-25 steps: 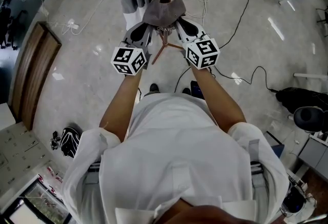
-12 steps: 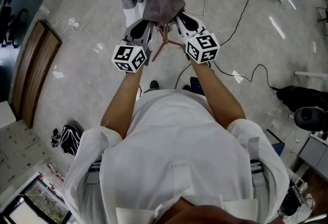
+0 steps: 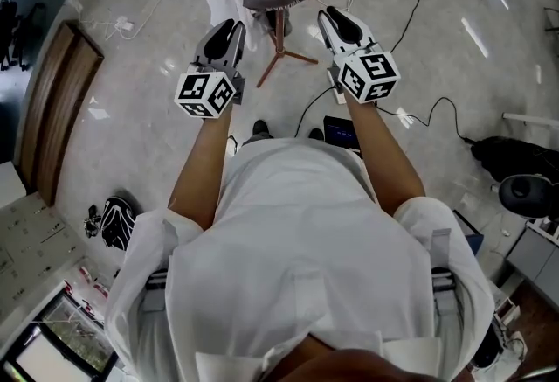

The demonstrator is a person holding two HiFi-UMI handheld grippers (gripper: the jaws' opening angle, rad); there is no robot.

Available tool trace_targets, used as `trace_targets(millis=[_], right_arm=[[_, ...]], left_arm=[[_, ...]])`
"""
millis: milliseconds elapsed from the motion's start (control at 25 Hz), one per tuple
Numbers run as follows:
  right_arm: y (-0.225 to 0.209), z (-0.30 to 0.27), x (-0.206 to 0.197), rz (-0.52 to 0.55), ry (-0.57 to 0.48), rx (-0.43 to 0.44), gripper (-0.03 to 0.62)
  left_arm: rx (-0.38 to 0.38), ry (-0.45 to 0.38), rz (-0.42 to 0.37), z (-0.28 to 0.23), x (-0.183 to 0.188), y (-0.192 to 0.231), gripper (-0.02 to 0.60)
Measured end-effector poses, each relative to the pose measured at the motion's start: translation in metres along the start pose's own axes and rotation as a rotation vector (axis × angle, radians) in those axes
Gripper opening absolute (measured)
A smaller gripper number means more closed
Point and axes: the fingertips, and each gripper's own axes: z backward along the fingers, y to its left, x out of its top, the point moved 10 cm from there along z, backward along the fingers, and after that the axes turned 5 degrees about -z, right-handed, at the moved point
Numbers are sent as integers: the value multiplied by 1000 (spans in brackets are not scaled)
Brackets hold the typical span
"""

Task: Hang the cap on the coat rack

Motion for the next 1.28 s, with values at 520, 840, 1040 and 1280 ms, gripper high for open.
trace_targets(millis=[520,840,1040,1280], right_arm=[[-2,125,42,46,-123,41,34],[-14,185,32,69,-92,49,30],[-34,207,17,52,-72,50,29],[-44,215,4,31,-59,67,28]], left_arm=[[-12,-87,1,55,21,-78,32],[-9,-85,-6,77,16,-137,17],[-2,-56,14,73,-3,-165,17],[6,-27,15,68,-12,-180,17]])
